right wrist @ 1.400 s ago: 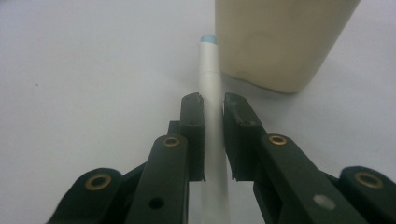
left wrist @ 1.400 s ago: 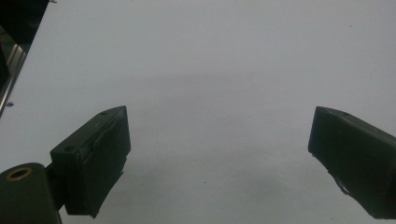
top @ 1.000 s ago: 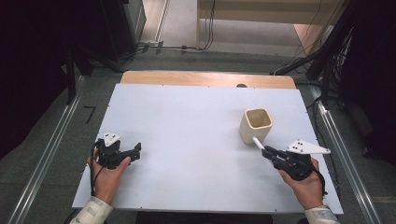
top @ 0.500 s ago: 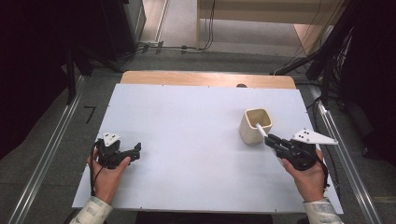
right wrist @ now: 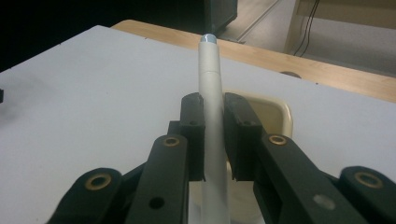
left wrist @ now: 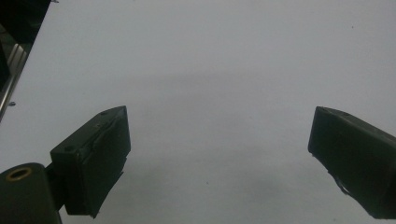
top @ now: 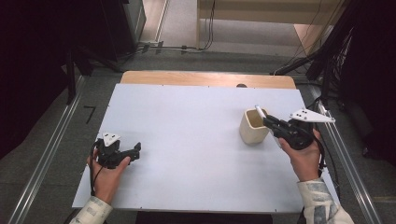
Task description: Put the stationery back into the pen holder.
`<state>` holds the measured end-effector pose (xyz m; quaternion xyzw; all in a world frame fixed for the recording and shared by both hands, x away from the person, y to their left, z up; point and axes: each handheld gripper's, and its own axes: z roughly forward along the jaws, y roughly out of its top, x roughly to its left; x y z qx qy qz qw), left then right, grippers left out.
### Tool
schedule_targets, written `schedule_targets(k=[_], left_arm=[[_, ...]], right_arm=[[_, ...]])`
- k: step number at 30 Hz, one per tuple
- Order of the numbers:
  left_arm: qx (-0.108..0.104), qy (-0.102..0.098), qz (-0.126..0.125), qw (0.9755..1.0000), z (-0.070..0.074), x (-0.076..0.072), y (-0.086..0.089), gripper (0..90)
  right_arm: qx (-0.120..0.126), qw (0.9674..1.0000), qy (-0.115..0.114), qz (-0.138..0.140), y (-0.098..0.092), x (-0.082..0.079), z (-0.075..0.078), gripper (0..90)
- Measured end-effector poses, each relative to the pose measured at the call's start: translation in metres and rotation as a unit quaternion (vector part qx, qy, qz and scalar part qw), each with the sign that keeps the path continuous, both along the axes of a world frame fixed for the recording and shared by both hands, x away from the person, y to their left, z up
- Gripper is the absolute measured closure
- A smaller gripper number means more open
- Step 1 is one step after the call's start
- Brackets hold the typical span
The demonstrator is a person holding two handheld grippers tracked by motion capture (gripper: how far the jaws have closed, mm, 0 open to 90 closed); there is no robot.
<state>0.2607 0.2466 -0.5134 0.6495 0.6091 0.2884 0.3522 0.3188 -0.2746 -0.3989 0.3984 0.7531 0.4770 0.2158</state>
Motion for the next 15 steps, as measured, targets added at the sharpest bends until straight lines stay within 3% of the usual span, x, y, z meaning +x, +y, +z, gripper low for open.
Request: schedule_targets(k=[15], left_arm=[[0.000,-0.001,0.000,1.0000,0.000,0.000,0.000,6.5]], right_arm=[[-0.004,1.0000,-0.004,-0.004,0.019,0.036,0.016,76.5]])
